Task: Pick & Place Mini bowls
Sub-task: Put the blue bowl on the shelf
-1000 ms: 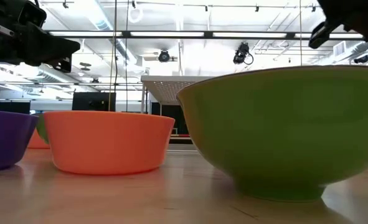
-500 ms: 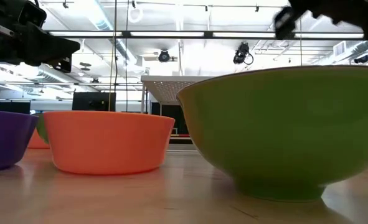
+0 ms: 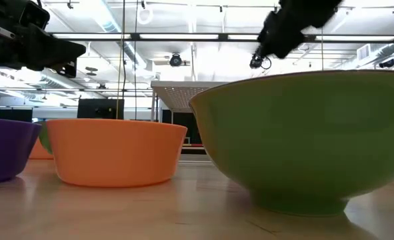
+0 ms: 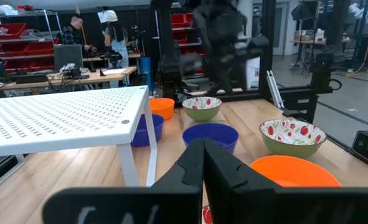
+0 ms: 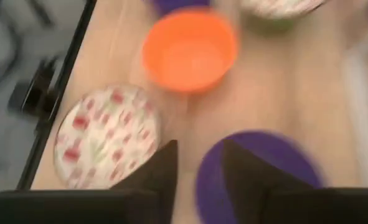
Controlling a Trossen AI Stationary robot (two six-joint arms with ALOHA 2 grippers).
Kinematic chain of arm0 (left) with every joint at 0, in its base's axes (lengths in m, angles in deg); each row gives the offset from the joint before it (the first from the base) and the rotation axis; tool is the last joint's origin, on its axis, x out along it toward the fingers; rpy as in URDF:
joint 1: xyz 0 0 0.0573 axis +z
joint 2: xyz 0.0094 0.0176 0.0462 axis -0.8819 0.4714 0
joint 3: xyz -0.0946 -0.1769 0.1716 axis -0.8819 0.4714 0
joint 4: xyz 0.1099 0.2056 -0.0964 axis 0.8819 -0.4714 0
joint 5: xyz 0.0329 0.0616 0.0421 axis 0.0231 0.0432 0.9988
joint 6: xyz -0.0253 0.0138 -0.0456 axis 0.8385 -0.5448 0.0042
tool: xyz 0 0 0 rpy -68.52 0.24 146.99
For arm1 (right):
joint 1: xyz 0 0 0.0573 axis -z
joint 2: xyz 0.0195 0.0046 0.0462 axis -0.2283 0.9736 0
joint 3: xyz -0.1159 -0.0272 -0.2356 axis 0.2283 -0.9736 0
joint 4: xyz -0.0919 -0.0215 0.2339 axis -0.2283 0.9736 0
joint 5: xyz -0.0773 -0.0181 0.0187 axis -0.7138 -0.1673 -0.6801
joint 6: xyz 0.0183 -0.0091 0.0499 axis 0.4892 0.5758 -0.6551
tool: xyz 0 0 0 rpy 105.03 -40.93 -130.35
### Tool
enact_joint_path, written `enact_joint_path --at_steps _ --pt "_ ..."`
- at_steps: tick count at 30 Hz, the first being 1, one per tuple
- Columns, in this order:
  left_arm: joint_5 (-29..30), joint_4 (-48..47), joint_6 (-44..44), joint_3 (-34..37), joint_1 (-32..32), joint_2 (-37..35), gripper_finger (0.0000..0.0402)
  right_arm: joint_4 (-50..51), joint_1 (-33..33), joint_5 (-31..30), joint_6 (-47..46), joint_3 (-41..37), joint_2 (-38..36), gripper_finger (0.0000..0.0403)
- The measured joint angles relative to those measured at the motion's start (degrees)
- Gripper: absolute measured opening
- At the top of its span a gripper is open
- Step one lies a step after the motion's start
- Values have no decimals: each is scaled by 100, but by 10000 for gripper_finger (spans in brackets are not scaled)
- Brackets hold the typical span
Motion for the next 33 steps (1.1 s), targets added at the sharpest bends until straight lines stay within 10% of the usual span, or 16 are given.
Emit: enact_joint_path --at_steps 5,12,33 --pt "0 0 -2 0 -1 1 5 400 -295 251 144 96 559 186" --pt "0 0 0 0 -1 1 5 665 -528 -1281 330 210 806 171" --pt "0 0 0 0 1 1 5 721 -439 -993 607 191 1395 124"
